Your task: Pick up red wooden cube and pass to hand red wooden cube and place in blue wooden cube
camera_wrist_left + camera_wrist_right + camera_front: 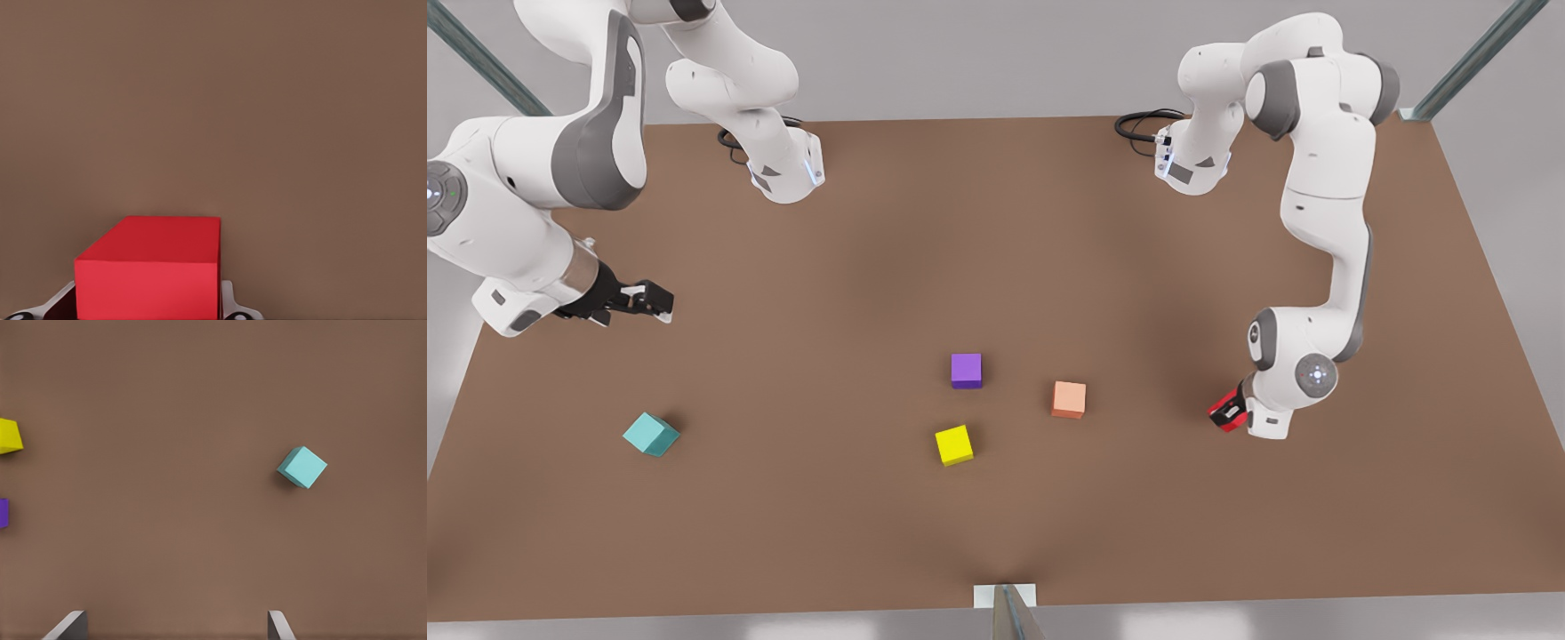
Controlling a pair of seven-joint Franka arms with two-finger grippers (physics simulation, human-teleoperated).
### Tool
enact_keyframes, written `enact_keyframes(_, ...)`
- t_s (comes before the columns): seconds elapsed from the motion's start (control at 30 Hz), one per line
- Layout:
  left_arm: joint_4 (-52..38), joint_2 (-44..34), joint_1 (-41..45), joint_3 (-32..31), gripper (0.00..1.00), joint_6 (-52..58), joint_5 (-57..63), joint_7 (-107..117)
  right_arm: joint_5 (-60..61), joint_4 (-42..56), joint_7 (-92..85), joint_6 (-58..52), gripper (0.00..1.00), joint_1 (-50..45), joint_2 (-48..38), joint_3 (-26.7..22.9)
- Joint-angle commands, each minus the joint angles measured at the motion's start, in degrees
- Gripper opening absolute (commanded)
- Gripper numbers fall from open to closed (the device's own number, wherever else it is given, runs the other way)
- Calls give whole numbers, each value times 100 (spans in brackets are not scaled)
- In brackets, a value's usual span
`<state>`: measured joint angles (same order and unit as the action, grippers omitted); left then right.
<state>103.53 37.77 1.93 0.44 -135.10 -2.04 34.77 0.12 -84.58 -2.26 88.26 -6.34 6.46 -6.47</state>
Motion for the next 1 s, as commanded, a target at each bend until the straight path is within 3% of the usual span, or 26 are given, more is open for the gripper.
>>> enact_keyframes(0.0, -8, 54, 1, 0, 100, -140, 11, 240, 6, 3, -11, -1, 100, 1, 4, -3)
enact_keyframes(0.13, -26, 116, 1, 0, 100, -201, 19, 240, 6, 3, -11, -1, 100, 10, -4, -3)
enact_keyframes(0.17, -26, 143, 1, 0, 91, -298, 19, 240, 15, 3, -11, -1, 100, 10, -4, -3)
enact_keyframes(0.2, -26, 143, 1, 0, 73, -298, 19, 240, 15, -6, -11, -1, 100, 10, -4, -12)
enact_keyframes(0.27, -34, 116, 0, 0, 56, -298, 19, 232, 15, 3, -11, -1, 100, 10, 4, -12)
enact_keyframes(0.4, -157, 2, -34, -175, 49, -149, -42, 240, 15, 3, -3, -1, 100, 2, 4, -12)
enact_keyframes(0.47, -498, -332, -61, -588, 49, 595, -51, 240, 155, 29, -2, -1, 100, -51, 189, 14)
enact_keyframes(0.5, -1729, -323, -61, -1107, 49, 2372, -691, 240, 270, 21, -11, -1, 100, -51, 242, 41)
enact_keyframes(0.53, -2494, -244, -35, -1555, 49, 3331, -1420, 240, 374, 21, -685, -1, 100, -78, 373, 76)
enact_keyframes(0.57, -2847, -42, -8, -2205, 49, 3490, -2019, 258, 857, 29, -2592, -45, 100, -69, 724, 76)
enact_keyframes(0.67, -3786, 1037, 79, -3514, 49, 2833, -2695, 258, 3580, 125, -6581, -335, 100, -69, 1787, 76)
enact_keyframes(0.73, -4182, 1636, 80, -4034, 49, 2304, -3135, -101, 4688, 653, -7919, -616, 100, -95, 2578, 164)
enact_keyframes(0.8, -4192, 1909, 62, -4069, 49, 2251, -4006, -1666, 5323, 785, -9142, -625, 100, -113, 2983, 287)
enact_keyframes(0.97, -4095, 2173, -87, -4061, 48, 2523, -4603, -3618, 6070, 996, -11559, -537, 100, -148, 3520, 436)
